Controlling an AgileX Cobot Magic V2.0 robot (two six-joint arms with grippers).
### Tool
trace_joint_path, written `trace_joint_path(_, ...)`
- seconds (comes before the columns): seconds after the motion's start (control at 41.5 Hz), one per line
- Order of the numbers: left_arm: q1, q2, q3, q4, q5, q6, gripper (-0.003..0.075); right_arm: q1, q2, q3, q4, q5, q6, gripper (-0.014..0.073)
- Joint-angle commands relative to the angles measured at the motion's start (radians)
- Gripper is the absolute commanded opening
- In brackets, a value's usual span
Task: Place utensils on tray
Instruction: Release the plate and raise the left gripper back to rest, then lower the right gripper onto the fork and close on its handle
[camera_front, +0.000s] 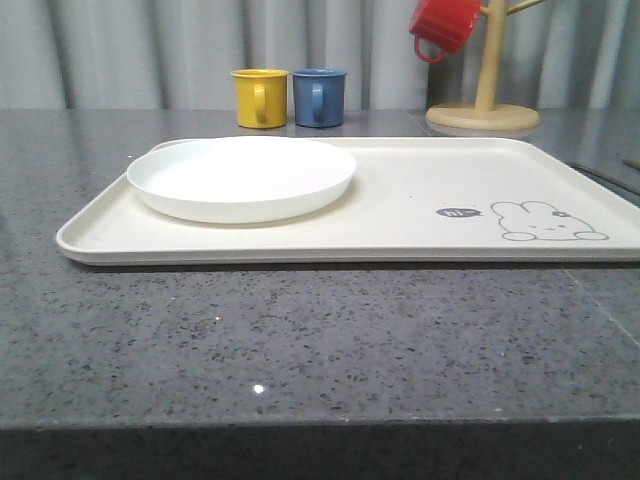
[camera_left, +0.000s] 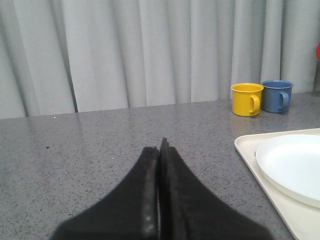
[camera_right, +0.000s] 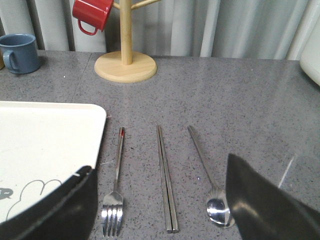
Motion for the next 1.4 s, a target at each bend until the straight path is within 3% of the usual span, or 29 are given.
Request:
trace_joint_path(0.0, -0.005, 0.009, -0.024, -0.012, -0.080, -0.004, -0.0019, -0.001, 0.012, -0.039, -0.009, -0.098, -0.004, 0.0559)
trace_joint_path(0.193, -0.005, 0.009, -0.024, -0.012, -0.080, -0.004, -0.0019, -0.001, 0.103, -0.112, -0.017, 0.003, -0.004, 0.0444)
trace_joint_path(0.482, -0.005, 0.009, -0.024, -0.012, -0.080, -0.004, -0.0019, 0.004, 0.493, -0.389, -0.012, 0.302, -0.004, 0.0438)
trace_joint_path(0.747, -0.005, 0.009, -0.024, -0.012, -0.080, -0.004, -0.0019, 0.081, 0.782, -0.583, -0.010, 0.452, -0.005, 0.0414)
trace_joint_path(1.012, -0.005, 0.009, -0.024, -0.012, -0.080, -0.004, -0.0019, 0.100, 0.994, -0.716, 0.003, 0.527, -0.005, 0.0414)
trace_joint_path(1.373, -0.005, 0.009, -0.024, -0.012, -0.080, -0.004, -0.0019, 0.100, 1.148, -0.774, 0.017, 0.504, -0.005, 0.0414)
